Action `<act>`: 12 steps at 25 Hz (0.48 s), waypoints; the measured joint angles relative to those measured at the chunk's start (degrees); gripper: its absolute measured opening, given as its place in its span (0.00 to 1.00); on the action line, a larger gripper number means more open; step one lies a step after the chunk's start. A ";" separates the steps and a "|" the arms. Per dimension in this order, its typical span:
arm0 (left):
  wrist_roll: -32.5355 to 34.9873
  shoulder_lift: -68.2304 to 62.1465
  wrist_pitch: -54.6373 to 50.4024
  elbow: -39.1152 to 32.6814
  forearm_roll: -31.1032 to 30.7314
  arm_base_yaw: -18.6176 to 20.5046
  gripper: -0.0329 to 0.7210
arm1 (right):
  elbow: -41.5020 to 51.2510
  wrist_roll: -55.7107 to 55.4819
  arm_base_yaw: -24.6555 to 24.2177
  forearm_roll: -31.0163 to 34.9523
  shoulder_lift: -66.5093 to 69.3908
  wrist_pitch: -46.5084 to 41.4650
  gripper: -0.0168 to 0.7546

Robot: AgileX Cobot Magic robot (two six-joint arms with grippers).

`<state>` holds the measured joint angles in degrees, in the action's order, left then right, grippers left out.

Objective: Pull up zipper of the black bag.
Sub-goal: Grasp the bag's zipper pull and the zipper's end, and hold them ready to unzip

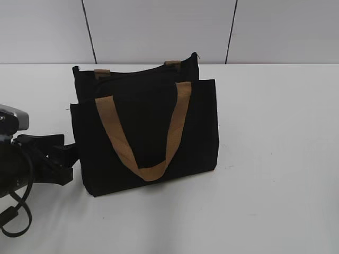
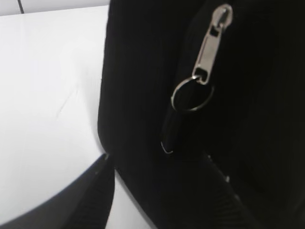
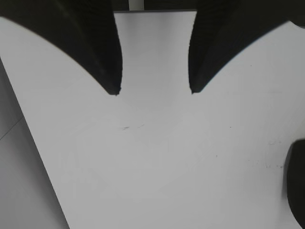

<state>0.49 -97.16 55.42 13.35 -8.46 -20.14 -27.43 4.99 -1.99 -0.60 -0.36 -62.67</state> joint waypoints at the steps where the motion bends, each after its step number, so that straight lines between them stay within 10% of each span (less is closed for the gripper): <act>1: 0.00 -0.68 0.55 0.07 -0.49 0.00 0.61 | 0.00 0.00 0.00 0.00 0.00 0.00 0.49; 12: 0.00 -2.55 0.71 3.68 -7.59 3.77 0.61 | 0.00 0.00 0.00 0.00 0.00 0.00 0.49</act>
<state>0.49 -99.71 56.14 17.03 -16.05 -16.37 -27.43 4.99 -1.99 -0.60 -0.36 -62.67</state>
